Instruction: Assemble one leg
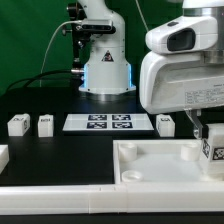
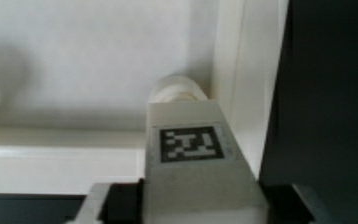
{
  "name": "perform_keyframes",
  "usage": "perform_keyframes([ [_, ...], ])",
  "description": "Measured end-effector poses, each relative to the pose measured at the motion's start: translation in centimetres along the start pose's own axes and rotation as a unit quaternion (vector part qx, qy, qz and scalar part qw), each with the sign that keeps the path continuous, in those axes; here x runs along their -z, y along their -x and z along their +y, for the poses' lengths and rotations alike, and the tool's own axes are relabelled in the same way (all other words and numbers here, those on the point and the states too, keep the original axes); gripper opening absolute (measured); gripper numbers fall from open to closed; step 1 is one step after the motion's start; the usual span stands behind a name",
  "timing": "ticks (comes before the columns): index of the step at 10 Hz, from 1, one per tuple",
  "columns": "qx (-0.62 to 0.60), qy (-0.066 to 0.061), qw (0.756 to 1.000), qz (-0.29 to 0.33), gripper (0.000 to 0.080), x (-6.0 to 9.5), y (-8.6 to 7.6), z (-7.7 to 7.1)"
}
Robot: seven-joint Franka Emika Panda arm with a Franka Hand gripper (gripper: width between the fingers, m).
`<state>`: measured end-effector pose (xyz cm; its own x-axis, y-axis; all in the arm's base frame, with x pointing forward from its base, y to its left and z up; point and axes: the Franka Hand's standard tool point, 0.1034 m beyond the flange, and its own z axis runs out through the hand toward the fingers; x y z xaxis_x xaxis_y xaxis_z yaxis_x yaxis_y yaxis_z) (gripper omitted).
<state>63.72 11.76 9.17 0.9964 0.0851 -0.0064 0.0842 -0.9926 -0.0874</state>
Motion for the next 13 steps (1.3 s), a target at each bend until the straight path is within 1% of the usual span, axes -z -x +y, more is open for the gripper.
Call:
perform_keyframes([
  [4, -0.031, -0.004, 1.0, 0.0, 0.0294, 0.01, 0.0, 0.0],
  [5, -0.107, -0.004, 0.994, 0.0, 0.0294, 0.01, 0.0, 0.02],
  [7, -0.186, -0.005, 0.983, -0.001, 0.0294, 0.01, -0.01, 0.06],
  [8, -0.253, -0.005, 0.968, 0.0, 0.0295, 0.0, -0.03, 0.13],
  [9, -0.304, -0.01, 0.953, 0.005, 0.0295, -0.01, 0.08, 0.23],
  [10, -0.388, -0.015, 0.921, 0.008, 0.0295, 0.0, 0.21, 0.25],
  [11, -0.464, -0.013, 0.886, 0.007, 0.0295, -0.03, 0.32, 0.08],
  [13, -0.571, -0.009, 0.821, 0.007, 0.0295, -0.15, 0.45, -0.4],
])
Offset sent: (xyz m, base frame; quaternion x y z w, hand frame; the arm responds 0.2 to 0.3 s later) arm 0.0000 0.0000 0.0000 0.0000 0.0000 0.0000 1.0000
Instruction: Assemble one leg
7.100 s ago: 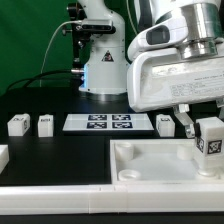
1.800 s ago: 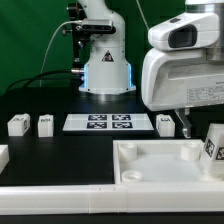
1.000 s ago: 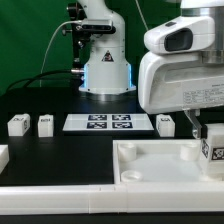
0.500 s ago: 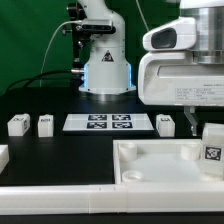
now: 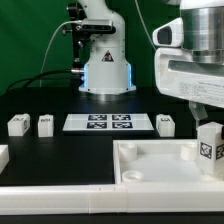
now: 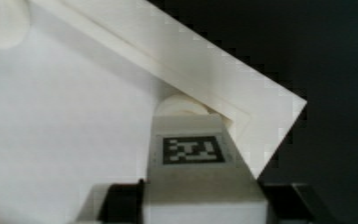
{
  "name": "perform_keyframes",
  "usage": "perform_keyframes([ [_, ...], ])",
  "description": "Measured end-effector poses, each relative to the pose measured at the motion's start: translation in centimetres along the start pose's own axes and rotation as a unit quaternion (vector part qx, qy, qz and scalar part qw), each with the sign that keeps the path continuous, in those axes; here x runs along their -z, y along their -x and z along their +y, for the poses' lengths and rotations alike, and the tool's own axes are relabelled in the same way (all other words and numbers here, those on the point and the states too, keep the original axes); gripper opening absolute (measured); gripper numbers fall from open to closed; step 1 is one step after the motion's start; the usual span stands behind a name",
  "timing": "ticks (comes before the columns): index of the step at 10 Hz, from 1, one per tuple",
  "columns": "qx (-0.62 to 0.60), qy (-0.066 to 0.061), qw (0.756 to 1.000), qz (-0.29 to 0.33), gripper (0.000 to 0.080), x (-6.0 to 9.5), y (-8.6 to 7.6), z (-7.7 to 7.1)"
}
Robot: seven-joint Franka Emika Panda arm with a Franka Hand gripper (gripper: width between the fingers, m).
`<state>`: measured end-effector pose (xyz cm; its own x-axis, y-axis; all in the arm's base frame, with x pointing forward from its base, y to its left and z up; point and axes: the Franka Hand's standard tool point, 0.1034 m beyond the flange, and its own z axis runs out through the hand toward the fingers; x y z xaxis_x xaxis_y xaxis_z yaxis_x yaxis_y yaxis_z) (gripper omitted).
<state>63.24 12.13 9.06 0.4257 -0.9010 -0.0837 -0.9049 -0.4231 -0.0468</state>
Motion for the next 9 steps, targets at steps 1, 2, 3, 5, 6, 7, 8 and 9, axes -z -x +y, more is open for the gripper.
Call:
perform_keyframes([
  [1, -0.053, 0.0, 0.999, -0.002, 0.0295, 0.0, 0.2, -0.1],
  [2, -0.087, 0.0, 0.996, -0.002, 0.0295, 0.0, 0.4, -0.1],
  [3, -0.134, -0.002, 0.991, -0.007, 0.0295, -0.1, 0.6, -0.2],
  [5, -0.131, -0.004, 0.991, -0.009, 0.0491, -0.3, 0.8, -0.1],
  [6, -0.123, -0.004, 0.992, -0.009, 0.0491, -0.3, 1.0, -0.1],
  [7, -0.101, -0.007, 0.995, -0.008, 0.0614, -0.3, 1.5, -0.4],
  [8, -0.1, -0.009, 0.995, -0.009, 0.0639, -0.5, 1.9, -0.4],
  [9, -0.075, -0.008, 0.997, -0.009, 0.0639, -0.6, 1.9, -0.3],
])
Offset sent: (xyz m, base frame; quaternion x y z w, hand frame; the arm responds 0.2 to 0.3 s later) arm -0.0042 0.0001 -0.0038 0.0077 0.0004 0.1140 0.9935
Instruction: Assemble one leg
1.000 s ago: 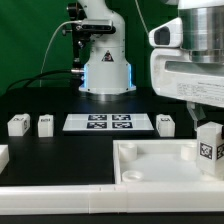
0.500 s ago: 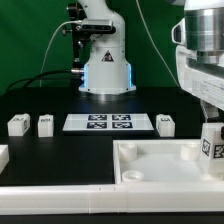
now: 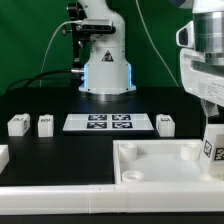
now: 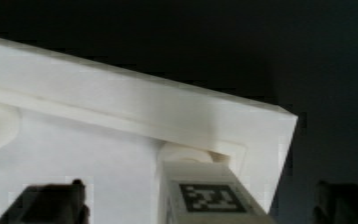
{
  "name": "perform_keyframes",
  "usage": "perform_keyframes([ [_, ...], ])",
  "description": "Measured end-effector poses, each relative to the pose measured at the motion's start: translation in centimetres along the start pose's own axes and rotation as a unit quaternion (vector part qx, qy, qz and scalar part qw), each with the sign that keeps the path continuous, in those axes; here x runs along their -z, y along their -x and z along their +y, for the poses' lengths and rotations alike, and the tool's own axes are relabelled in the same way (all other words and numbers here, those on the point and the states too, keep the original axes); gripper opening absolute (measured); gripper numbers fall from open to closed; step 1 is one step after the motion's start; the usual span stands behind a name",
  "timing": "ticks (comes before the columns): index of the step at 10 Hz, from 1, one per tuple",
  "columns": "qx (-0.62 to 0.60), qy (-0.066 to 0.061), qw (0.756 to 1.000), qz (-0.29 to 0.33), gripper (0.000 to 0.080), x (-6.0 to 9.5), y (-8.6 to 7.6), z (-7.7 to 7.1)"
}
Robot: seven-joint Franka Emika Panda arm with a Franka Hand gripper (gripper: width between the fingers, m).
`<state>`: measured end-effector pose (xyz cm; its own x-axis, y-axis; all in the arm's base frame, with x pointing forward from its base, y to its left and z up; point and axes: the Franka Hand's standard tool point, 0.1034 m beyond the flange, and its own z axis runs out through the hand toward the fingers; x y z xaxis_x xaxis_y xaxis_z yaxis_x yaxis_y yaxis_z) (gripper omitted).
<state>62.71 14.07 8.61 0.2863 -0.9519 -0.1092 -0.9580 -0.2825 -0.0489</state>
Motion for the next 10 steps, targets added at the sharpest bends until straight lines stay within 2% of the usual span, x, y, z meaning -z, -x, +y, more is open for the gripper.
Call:
perform_keyframes([
  [2, 0.04, 0.004, 0.999, -0.001, 0.0648, -0.3, -0.06, 0.11],
  [4, 0.166, 0.007, 0.986, -0.001, 0.0648, -0.41, -0.58, 0.2],
  [7, 0.357, 0.01, 0.934, -0.002, 0.0648, -0.72, -0.65, 0.37],
  [10, 0.518, 0.012, 0.856, -0.002, 0.0648, -0.7, -0.67, 0.35],
])
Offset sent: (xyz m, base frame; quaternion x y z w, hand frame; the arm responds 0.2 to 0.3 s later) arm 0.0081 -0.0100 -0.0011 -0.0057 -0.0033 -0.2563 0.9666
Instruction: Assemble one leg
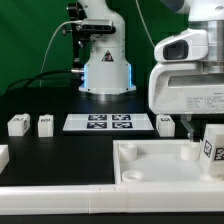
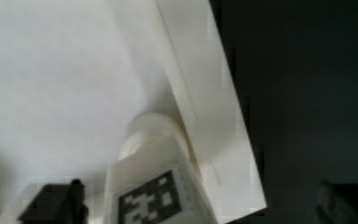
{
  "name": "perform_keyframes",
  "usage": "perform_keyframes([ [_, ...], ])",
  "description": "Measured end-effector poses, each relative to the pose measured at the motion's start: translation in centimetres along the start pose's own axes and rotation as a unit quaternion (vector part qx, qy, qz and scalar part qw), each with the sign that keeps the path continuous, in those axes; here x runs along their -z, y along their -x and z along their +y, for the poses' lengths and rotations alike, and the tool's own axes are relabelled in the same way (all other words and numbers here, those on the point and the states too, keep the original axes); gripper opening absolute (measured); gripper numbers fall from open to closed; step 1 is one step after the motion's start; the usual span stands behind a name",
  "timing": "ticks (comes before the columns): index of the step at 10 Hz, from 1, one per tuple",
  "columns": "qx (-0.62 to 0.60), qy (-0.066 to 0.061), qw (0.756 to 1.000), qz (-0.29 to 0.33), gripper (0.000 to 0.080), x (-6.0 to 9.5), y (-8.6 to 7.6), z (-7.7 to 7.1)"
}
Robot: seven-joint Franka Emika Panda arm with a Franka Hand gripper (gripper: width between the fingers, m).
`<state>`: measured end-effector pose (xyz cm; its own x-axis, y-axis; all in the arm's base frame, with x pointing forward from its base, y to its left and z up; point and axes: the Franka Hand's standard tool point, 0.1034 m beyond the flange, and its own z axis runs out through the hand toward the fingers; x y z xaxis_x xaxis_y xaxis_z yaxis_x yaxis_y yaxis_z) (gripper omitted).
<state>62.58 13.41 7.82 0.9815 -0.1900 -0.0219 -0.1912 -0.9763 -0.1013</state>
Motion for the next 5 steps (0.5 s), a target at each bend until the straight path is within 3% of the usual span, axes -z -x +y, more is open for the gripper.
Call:
perform_keyframes([
  [2, 0.103, 0.003, 0.995, 0.001, 0.0648, 0.0, -0.06, 0.16],
  [5, 0.263, 0.008, 0.965, 0.0, 0.0648, 0.15, -0.41, 0.8],
])
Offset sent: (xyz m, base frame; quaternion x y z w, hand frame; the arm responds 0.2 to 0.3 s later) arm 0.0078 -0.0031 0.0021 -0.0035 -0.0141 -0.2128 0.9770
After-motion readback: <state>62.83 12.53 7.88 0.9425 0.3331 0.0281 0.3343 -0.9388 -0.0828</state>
